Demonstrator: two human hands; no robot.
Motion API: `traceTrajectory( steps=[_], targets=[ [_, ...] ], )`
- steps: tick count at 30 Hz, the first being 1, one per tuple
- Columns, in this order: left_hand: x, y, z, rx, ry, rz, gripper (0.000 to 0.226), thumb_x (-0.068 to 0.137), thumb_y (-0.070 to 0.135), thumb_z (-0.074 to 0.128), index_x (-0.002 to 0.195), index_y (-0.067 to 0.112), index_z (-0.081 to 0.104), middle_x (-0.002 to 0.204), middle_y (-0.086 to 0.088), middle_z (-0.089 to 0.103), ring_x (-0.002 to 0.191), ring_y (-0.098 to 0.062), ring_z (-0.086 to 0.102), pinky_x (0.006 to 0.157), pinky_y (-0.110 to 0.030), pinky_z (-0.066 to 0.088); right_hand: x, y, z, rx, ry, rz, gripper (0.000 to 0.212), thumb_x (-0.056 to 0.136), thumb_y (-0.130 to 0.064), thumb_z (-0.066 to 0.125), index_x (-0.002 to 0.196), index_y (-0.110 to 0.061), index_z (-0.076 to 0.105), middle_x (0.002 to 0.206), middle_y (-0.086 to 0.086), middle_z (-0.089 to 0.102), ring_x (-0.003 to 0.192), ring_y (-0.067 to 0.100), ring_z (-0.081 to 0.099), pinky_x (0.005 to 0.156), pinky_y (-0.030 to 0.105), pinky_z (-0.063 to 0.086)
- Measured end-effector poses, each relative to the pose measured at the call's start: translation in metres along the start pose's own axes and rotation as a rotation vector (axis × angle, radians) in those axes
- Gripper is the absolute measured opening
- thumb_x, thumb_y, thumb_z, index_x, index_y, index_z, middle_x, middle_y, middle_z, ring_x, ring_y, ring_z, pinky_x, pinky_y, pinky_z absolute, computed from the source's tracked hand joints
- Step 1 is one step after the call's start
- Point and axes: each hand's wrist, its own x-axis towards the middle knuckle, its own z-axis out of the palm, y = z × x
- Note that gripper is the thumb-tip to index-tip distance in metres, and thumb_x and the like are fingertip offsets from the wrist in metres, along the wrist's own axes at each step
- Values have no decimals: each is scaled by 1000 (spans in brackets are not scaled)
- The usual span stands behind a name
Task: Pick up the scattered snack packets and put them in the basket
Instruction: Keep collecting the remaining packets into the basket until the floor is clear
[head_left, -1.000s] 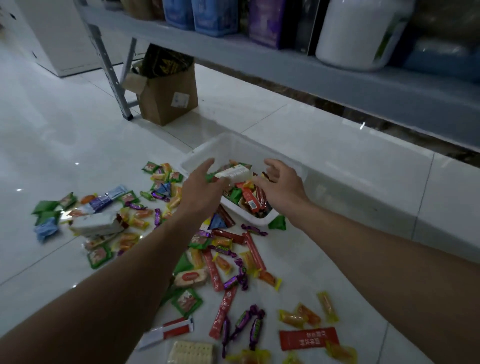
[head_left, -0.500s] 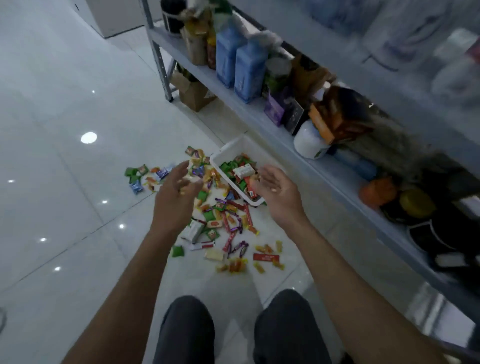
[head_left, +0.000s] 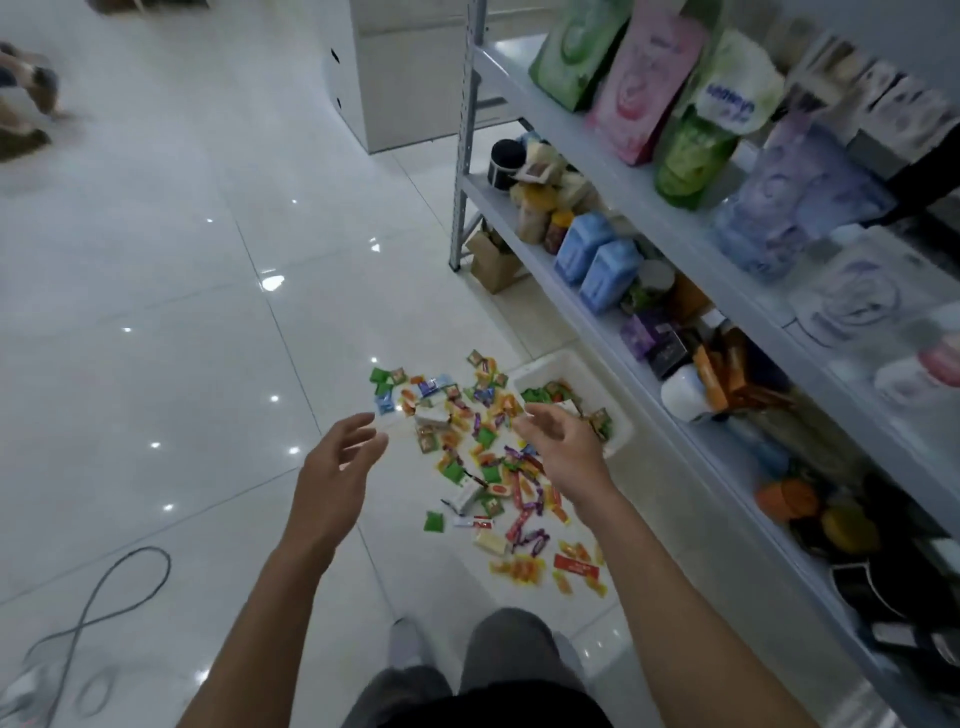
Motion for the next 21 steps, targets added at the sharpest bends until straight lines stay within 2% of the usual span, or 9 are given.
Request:
traceTrajectory(
  steps=[2, 5, 8, 12, 15, 21],
  targets=[
    [8, 1, -24, 0, 6, 8, 29, 94, 31, 57, 122, 31, 57, 116, 3, 63, 107, -12, 59, 89, -32, 47, 10, -26, 23, -1, -6, -29, 33, 90, -36, 65, 120, -21, 61, 103, -12, 61, 95, 2, 58, 62, 7, 42],
    [31, 4, -49, -11, 13, 0, 27, 95, 30, 55, 122, 32, 56, 117, 4, 61, 106, -12, 58, 86, -29, 45, 34, -60, 54, 27, -8, -93, 32, 89, -35, 67, 118, -24, 62, 103, -13, 63, 93, -6, 58, 63, 3, 45],
    [73, 10, -72, 3, 0, -14, 25, 95, 31, 54, 120, 34, 54, 117, 5, 60, 108, -14, 57, 86, -29, 44, 62, -73, 87, 30, -8, -88, 33, 87, -36, 68, 118, -25, 63, 106, -12, 66, 99, 0, 61, 77, 14, 50],
    [167, 36, -110, 45, -49, 67, 28, 94, 31, 57, 121, 30, 56, 114, 6, 62, 106, -10, 58, 88, -29, 46, 105, -70, 138, 36, 3, 3, 31, 89, -33, 66, 117, -21, 63, 107, -7, 65, 100, 6, 61, 79, 19, 48],
    [257, 67, -139, 69, -81, 137, 26, 93, 32, 58, 119, 31, 58, 114, 8, 63, 104, -7, 59, 90, -31, 48, 148, -82, 179, 88, 83, 67, 31, 89, -31, 67, 118, -20, 62, 108, -5, 64, 98, 6, 60, 77, 19, 47],
    [403, 111, -184, 145, -221, 133, 29, 92, 33, 59, 122, 31, 59, 113, 9, 64, 106, -9, 59, 92, -34, 49, 252, -170, 240, 200, 204, 92, 33, 90, -35, 64, 121, -23, 61, 112, -2, 65, 99, 8, 62, 77, 22, 51]
  ],
)
